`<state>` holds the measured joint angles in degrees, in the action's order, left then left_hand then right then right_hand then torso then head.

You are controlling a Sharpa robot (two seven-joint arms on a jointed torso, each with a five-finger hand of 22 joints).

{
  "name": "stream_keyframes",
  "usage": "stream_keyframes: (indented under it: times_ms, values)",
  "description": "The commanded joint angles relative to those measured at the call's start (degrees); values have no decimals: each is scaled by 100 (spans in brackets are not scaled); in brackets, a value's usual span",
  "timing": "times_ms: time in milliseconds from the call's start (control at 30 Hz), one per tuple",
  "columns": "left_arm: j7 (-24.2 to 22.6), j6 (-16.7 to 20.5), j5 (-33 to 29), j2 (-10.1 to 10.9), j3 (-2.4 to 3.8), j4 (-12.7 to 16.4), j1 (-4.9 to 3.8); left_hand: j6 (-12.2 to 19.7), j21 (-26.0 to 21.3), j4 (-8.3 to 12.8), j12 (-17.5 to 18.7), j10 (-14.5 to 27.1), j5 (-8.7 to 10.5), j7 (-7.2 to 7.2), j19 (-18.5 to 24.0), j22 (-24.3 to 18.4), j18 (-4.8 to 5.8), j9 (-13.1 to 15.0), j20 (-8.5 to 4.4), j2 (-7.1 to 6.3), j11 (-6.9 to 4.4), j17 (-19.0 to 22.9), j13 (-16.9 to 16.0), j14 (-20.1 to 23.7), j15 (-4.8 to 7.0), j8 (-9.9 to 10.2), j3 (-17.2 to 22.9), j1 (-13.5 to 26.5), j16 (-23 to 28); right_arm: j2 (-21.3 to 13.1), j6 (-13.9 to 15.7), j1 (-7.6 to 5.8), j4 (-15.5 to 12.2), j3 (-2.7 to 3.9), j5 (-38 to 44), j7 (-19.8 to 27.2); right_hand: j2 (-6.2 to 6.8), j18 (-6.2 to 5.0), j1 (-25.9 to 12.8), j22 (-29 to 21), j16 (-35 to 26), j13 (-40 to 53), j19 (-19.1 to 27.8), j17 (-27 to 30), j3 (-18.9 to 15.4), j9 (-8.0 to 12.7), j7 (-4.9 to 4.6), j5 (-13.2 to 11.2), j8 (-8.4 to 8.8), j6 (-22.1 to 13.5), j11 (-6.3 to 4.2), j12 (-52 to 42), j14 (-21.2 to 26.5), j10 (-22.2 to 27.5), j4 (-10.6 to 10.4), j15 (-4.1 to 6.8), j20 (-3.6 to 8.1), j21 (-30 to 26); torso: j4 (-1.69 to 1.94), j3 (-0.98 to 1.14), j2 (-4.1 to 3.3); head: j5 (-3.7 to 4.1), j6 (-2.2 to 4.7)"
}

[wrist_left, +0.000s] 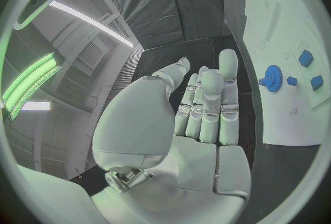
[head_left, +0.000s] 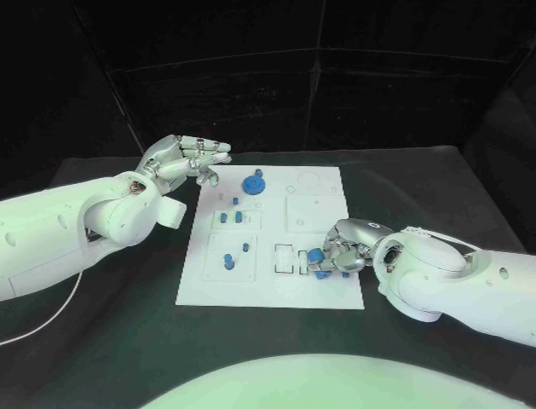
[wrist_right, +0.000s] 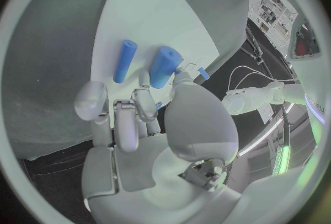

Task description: Assemble the parts on the task board

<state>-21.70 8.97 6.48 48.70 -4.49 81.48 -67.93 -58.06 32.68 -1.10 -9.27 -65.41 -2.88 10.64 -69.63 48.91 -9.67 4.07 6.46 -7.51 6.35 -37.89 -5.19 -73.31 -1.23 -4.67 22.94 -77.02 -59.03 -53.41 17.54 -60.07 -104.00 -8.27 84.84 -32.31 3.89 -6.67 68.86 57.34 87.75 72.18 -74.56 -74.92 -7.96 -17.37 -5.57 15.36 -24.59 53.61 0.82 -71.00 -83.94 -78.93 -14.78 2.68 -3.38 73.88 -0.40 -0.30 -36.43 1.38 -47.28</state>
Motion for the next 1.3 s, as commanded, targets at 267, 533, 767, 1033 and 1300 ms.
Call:
stream_keyframes:
  times_ms: [267, 533, 767, 1033, 1300]
  values:
    - [-3, -85, -29, 2, -4, 8, -5, 26, -28, -11, -24, 42, 15, 10, 5, -5, -74, -9, 42, 68, -6, 6, -8, 41, -3, 1, -37, 7, 28, 37, -102, 15, 12, -12, 60, -41, -185, 66, 734, 54, 53, 81, -56, -1093, 166, -16, 47, 957, -43, -7, -27, -35, -523, -50, 398, 59, 32, 40, 0, -2, -3, -7, 9]
    - [-3, -90, -29, 3, -7, 12, -4, 26, -28, -11, -24, 42, 15, 10, 5, -5, -74, -9, 42, 68, -6, 6, -8, 41, -3, 1, -37, 7, 28, 40, -55, 15, 10, -11, 65, -77, -147, 68, 599, 51, 64, 72, -51, -1119, 115, 13, 18, 1111, 5, -33, -2, 11, -527, -39, 320, 39, 22, 36, -9, -4, -3, -10, 7]
    - [2, -95, -29, 11, -8, 18, -4, 26, -28, -11, -24, 42, 15, 10, 5, -5, -74, -9, 42, 68, -6, 6, -8, 41, -3, 1, -37, 7, 28, 18, 151, 14, -18, -10, -4, -120, -149, 71, 495, 83, 69, 117, -65, -1130, 70, 17, 27, 1271, 6, -2, -5, -21, -530, -71, 235, 36, 13, 51, -4, -3, 1, 3, 5]
    - [5, -101, -29, 15, -9, 25, -4, 34, -37, -14, -31, 54, 15, 12, 5, -13, -73, -10, 44, 71, -4, 20, -10, 50, -5, 1, -51, 10, 32, -81, 1064, 12, -186, -8, -394, 69, -164, 79, 405, 149, 106, 283, -102, -1218, 34, 6, 78, 1475, -37, 132, -46, -194, -548, -200, 126, 65, 32, 88, 1, -6, 2, 10, 16]
    - [5, -100, -29, 22, -9, 29, -4, 34, -37, -14, -31, 54, 15, 12, 5, -13, -73, -10, 44, 71, -4, 20, -10, 50, -5, 1, -51, 10, 32, -151, 1724, 10, -294, -6, -723, 299, -193, 87, 441, 195, 132, 386, -128, -1280, 59, 3, 116, 1647, -51, 204, -81, -299, -560, -275, 101, 95, 58, 113, 4, -6, -3, 2, 26]
